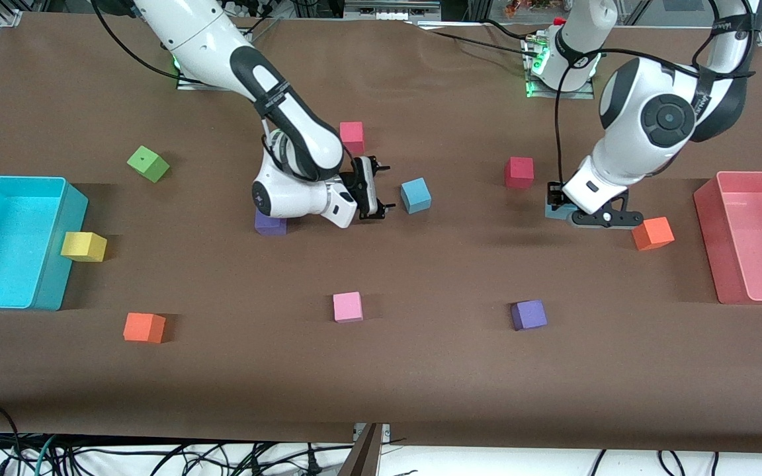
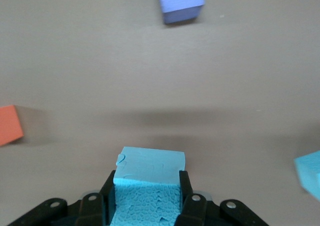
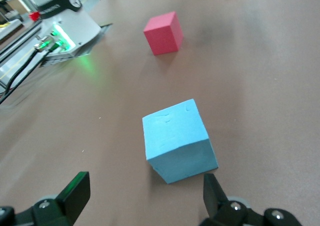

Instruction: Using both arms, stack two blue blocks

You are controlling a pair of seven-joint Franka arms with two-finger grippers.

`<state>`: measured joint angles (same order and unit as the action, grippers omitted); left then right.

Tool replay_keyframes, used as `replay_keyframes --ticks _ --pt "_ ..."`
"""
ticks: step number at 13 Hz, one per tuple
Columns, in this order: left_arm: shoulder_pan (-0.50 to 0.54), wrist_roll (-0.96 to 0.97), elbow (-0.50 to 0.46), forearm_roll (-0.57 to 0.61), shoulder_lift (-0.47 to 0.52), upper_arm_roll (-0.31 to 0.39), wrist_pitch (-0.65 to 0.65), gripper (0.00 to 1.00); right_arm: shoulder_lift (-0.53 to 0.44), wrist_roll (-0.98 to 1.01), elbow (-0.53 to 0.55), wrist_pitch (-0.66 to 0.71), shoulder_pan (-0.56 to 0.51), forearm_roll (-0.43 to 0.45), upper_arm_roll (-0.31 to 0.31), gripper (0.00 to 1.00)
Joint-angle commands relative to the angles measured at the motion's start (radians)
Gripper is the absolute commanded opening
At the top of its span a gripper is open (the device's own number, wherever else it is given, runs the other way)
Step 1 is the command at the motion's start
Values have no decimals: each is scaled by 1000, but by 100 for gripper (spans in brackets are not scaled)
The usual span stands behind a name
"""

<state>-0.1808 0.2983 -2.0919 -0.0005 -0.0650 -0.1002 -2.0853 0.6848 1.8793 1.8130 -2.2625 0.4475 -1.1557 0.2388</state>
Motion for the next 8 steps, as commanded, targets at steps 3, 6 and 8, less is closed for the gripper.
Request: replay_keyframes --ticks 3,6,8 --pt "-51 253 50 -9 -2 -98 47 0 -5 138 48 17 -39 -75 19 100" --pt "-109 398 93 -12 -51 -127 47 0 38 179 42 17 -36 -179 31 100" --pt "-138 493 121 -10 -85 -153 42 0 36 181 37 20 -36 -191 31 100"
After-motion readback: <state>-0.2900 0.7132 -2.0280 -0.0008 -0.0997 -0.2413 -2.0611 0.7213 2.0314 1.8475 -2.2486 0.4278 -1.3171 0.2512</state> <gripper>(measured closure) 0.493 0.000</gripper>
